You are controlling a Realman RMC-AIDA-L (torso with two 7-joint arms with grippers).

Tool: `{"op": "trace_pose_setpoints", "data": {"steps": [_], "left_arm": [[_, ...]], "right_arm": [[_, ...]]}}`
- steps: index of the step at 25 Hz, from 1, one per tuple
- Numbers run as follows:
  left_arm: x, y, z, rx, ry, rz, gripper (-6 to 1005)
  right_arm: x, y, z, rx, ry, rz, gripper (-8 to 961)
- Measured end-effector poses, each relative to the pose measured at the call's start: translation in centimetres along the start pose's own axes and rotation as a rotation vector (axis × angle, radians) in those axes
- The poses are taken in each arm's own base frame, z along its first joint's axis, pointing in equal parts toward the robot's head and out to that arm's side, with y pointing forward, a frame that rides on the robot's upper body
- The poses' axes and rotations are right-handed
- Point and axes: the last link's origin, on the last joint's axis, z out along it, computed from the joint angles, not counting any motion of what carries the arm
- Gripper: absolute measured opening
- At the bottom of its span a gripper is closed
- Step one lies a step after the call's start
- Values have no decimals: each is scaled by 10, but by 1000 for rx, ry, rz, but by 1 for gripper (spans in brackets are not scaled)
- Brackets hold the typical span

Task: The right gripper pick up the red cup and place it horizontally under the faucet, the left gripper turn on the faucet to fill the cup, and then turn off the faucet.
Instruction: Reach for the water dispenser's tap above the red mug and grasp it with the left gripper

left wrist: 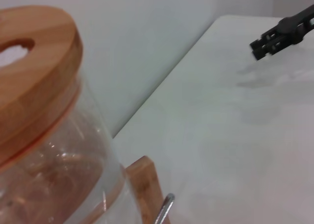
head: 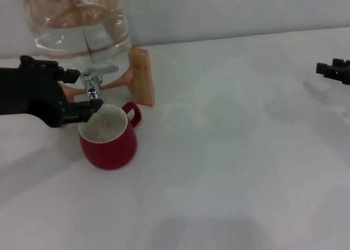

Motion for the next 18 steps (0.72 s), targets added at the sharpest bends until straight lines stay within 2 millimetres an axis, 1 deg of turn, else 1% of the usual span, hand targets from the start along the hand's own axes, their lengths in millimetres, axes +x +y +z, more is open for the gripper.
{"op": "trace_pose_setpoints", "data": {"steps": [8,15,18], "left_arm": [[11,-3,-8,-53,-46,25,663],[4,-8,-7,-28,-151,62,664],[6,-7,-6,-26,-159,91,664]], "right_arm": [[2,0,0,1,3,8,551],[4,1,1,0,4,11,550],[4,1,1,-1,5,13,550]]}}
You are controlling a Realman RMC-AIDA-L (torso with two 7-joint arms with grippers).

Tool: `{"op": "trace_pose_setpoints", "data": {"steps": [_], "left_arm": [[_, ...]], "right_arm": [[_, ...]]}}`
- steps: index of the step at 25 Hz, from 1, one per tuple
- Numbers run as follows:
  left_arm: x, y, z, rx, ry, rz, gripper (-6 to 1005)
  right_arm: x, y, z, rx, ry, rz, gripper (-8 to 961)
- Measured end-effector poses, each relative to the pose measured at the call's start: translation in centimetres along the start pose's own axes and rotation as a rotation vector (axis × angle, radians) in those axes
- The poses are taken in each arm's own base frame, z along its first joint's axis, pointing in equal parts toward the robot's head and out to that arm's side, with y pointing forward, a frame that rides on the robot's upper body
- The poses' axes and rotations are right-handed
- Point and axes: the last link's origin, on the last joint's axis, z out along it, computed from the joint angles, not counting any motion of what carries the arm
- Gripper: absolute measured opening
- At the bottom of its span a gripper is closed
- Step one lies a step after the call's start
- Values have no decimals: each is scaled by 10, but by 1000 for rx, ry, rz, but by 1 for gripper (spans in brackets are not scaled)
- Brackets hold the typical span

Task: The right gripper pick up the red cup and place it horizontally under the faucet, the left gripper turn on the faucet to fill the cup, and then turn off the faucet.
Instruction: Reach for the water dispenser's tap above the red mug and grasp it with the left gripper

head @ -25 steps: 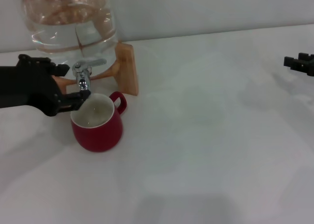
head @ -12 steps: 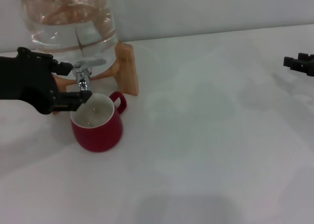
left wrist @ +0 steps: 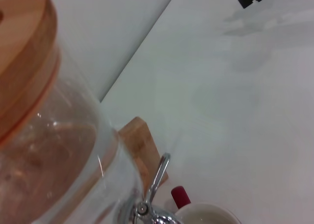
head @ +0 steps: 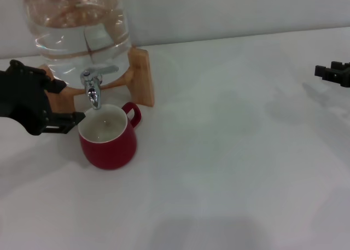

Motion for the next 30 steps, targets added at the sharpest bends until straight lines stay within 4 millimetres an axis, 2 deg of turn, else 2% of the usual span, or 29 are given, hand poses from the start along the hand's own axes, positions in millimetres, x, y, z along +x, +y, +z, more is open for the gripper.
{"op": "trace_pose_setpoints", "data": {"steps": [10,21,30], "left_arm": [[7,-4,2,42,29,80,663],[11,-8,25,60,38,132,664],[26,-10,28,77,69,178,664]], "right_arm": [[5,1,0,0,2,10,550],[8,1,0,12,2,21,551],[7,1,1,10,0,22,551]]}}
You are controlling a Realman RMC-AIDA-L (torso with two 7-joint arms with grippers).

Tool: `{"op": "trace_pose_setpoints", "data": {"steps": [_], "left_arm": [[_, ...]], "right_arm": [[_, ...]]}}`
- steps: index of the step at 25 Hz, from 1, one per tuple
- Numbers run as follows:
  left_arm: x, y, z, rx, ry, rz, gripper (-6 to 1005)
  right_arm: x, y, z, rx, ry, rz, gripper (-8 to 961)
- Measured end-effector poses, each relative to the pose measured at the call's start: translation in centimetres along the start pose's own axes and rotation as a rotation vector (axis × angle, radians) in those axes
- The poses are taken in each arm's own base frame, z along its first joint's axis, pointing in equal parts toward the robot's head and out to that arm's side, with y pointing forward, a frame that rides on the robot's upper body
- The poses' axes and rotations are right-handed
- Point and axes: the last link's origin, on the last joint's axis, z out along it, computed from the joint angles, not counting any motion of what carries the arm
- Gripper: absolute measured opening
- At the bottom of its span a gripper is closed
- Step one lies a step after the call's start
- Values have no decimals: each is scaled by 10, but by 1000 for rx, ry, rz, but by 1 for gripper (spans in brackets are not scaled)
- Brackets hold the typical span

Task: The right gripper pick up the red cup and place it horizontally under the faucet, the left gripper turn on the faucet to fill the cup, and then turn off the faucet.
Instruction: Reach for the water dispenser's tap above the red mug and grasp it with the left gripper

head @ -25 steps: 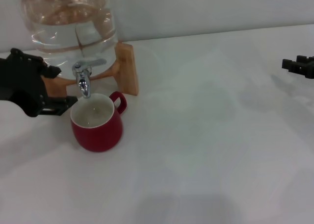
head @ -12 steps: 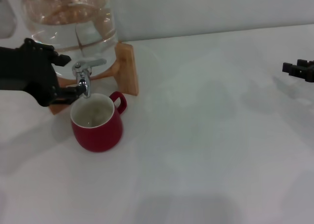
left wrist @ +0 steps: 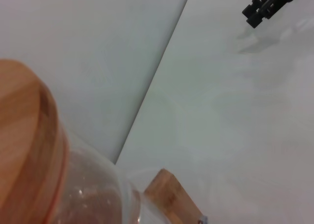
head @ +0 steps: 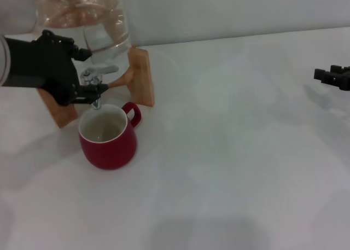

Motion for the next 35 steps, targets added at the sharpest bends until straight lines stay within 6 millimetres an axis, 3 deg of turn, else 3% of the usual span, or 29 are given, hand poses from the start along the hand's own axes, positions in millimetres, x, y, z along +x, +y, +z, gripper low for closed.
{"op": "trace_pose_setpoints", "data": {"steps": [20,35], "left_arm": [[19,-8,22,-61,-3,29,664],[12,-9,28,-76,-39,8,663]], "right_arm": [[-1,-1,1,8,2,-1,550],[0,-1,0,8,2,4,550]]}}
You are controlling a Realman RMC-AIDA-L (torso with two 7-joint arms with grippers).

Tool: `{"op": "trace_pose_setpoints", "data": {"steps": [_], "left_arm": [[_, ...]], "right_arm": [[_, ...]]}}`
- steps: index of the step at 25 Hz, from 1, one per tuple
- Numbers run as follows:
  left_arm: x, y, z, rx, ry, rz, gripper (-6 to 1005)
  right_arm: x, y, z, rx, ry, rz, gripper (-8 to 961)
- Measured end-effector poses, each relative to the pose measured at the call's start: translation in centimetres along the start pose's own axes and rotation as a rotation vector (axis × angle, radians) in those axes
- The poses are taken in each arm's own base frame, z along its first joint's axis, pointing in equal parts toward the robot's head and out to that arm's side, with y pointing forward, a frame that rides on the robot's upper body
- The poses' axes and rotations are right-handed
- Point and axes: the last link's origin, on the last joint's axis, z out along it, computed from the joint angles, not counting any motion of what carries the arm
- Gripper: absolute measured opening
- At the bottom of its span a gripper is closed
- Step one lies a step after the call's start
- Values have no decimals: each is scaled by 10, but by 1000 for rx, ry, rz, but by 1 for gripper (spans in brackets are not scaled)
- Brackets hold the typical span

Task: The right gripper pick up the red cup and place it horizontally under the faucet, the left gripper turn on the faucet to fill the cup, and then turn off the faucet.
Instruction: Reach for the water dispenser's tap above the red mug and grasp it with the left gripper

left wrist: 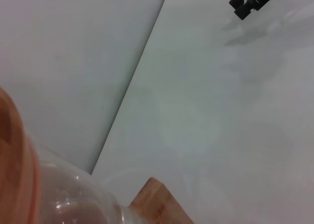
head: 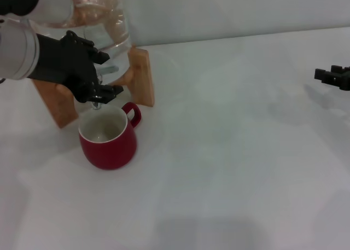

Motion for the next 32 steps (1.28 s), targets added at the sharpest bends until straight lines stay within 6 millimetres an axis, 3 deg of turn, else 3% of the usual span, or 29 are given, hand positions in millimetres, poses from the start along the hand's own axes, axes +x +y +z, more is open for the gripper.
{"op": "trace_pose_setpoints", "data": {"steps": [32], "left_arm": [[3,-3,26,-4,-4,14,664]], "right_arm": [[2,-2,-1,13,-1,6,551]]}}
